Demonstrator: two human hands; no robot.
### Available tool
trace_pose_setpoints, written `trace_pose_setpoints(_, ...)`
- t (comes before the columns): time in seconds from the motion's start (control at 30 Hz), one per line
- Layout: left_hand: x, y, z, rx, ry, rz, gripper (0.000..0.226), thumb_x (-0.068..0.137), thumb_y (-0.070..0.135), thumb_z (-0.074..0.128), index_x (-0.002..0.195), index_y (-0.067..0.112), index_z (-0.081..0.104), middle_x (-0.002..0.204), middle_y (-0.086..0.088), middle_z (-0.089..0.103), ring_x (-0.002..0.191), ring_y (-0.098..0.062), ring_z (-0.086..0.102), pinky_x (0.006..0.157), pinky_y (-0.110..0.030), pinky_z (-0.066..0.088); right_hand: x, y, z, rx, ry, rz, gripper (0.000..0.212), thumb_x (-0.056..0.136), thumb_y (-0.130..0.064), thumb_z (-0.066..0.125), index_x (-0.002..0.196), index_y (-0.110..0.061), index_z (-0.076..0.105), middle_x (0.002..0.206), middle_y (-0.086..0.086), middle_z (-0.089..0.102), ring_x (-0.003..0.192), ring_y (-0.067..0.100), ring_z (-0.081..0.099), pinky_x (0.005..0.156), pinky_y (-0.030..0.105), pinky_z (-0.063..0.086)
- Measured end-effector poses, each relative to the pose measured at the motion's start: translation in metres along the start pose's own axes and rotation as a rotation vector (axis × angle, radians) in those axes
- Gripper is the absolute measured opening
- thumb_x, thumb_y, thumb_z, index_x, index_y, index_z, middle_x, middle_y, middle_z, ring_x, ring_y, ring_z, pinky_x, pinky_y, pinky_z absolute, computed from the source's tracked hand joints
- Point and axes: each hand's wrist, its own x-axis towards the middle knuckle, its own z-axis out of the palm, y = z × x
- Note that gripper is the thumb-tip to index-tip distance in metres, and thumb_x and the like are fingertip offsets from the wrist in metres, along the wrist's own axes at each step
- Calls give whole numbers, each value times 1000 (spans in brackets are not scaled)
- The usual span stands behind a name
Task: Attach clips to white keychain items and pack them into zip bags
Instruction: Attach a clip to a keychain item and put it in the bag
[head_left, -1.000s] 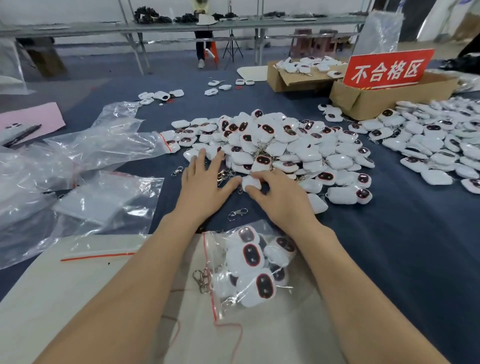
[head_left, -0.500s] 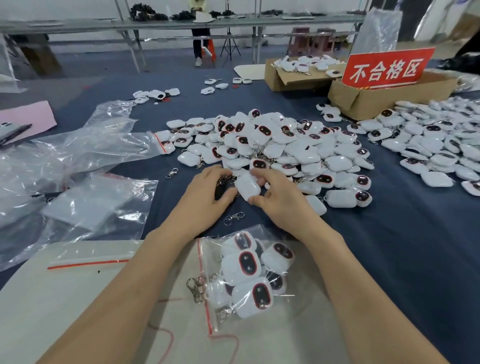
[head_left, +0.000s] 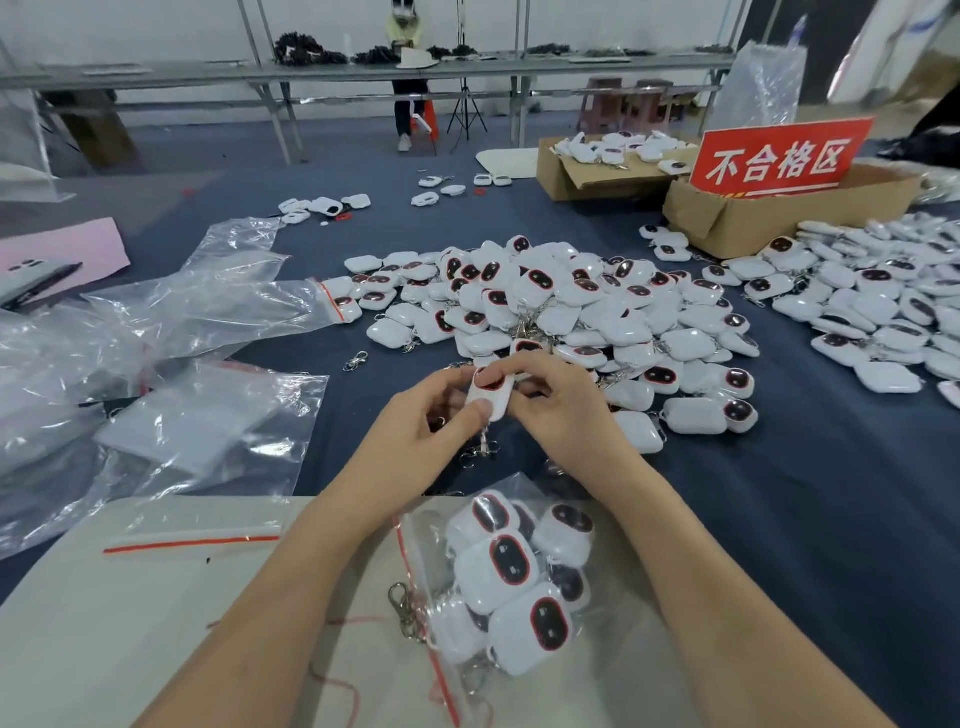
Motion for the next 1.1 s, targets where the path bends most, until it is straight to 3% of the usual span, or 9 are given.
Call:
trace_pose_setpoints(0.17,1,-5,-1,-11,96,-28,19,97,26,67,114,32,63,85,18,68,80,0,63,72,-9,47,4,5,-1,286,-53,184,40,98,-2,57,121,-33,63,101,-5,76,92,13,72,82,25,59)
trace_pose_setpoints(0.3,1,-5,1,6,114,-57,12,96,32,67,107,31,63,91,12,71,83,-2,65,72,-12,48,3,6,-1,309,-80,241,29,97,-10,64,123,-21,69,102,-4,78,96,8,72,79,19,57)
trace_pose_setpoints(0.5,-1,0,0,17,95,-17,12,102,34,58,105,29,68,94,-4,73,92,-30,66,85,-49,52,3,5,-2,357,-60,247,27,93,-8,69,116,-22,73,104,3,77,93,14,72,85,25,59)
trace_pose_setpoints(0.63,-3,2,-1,-15,95,-37,10,101,34,60,99,29,68,95,-8,72,93,-35,62,88,-56,49,2,4,-2,403,-81,263,28,92,-5,69,115,-20,73,97,-3,78,90,7,72,78,17,56)
trace_pose_setpoints(0.73,-3,3,-2,-40,88,-33,9,101,32,60,100,29,68,98,-10,71,95,-34,62,88,-53,50,2,2,-2,396,-71,264,24,92,-8,70,110,-24,74,98,-4,78,89,6,72,77,15,56)
trace_pose_setpoints(0.87,-2,2,-1,-45,95,-30,8,101,31,60,102,29,68,96,-6,72,93,-27,65,82,-38,51,1,0,-1,356,-74,253,19,93,-14,70,99,-32,74,92,-8,78,83,4,73,74,14,56)
trace_pose_setpoints(1.0,-2,2,-1,-58,99,-41,11,102,31,58,102,25,68,91,4,74,75,0,67,70,-15,50,0,-1,-2,360,-79,253,19,94,-16,70,97,-34,76,90,-8,78,81,3,72,74,15,56)
trace_pose_setpoints(1.1,-2,1,-1,-39,95,-39,13,102,32,58,102,26,69,89,2,74,75,2,66,70,-16,49,0,-1,-2,358,-79,251,20,94,-17,70,95,-36,77,91,-8,78,80,3,72,74,14,56)
